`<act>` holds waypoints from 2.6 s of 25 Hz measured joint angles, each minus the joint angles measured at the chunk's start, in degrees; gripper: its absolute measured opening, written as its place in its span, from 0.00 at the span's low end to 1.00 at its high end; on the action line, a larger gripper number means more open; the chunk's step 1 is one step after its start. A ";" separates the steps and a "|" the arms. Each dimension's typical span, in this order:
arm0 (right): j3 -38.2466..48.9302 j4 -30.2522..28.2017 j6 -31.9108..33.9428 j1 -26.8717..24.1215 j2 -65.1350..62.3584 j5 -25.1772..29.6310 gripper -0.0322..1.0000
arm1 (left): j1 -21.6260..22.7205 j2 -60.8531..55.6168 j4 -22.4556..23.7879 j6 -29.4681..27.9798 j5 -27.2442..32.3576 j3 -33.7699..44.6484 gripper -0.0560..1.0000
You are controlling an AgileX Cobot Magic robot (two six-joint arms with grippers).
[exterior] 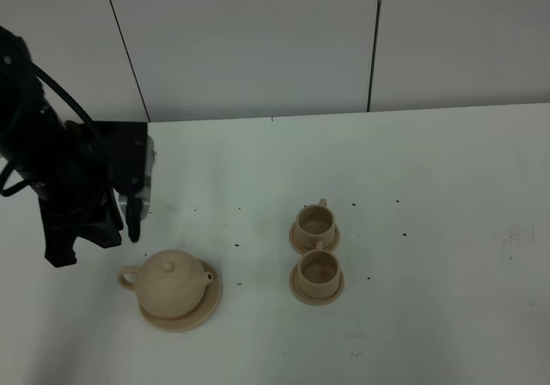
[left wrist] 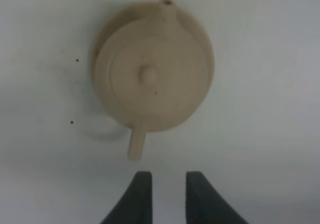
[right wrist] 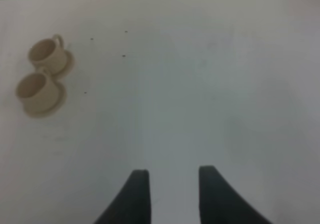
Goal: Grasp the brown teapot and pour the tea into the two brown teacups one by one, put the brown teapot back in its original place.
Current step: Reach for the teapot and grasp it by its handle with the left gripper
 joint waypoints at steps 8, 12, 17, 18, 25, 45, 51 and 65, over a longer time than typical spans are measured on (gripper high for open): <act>0.00 0.27 0.00 0.00 0.00 -0.10 0.26 | -1.82 0.00 4.90 -0.68 0.00 0.00 0.28; 0.00 0.32 0.00 0.00 0.00 -0.10 0.26 | -1.86 0.10 5.95 -1.46 0.00 0.00 0.30; 0.00 0.32 0.00 0.00 0.00 -0.10 0.26 | -1.86 2.70 8.36 -2.70 0.00 0.00 0.32; 0.00 0.32 0.00 0.00 0.00 -0.10 0.26 | -1.86 3.49 8.43 -2.83 0.00 0.00 0.33; 0.00 0.32 0.00 0.00 0.00 -0.13 0.26 | -1.86 7.00 10.07 -3.01 -1.20 0.00 0.33; 0.00 0.32 0.00 0.00 0.00 -0.13 0.26 | -1.86 11.18 11.40 -5.88 -7.09 0.00 0.37; 0.00 0.32 0.00 0.00 0.00 -0.13 0.26 | -1.86 12.90 11.48 -5.88 -7.09 0.00 0.37; 0.00 0.32 0.00 0.00 0.00 -0.13 0.26 | -1.86 13.07 11.48 -5.88 -5.14 0.00 0.38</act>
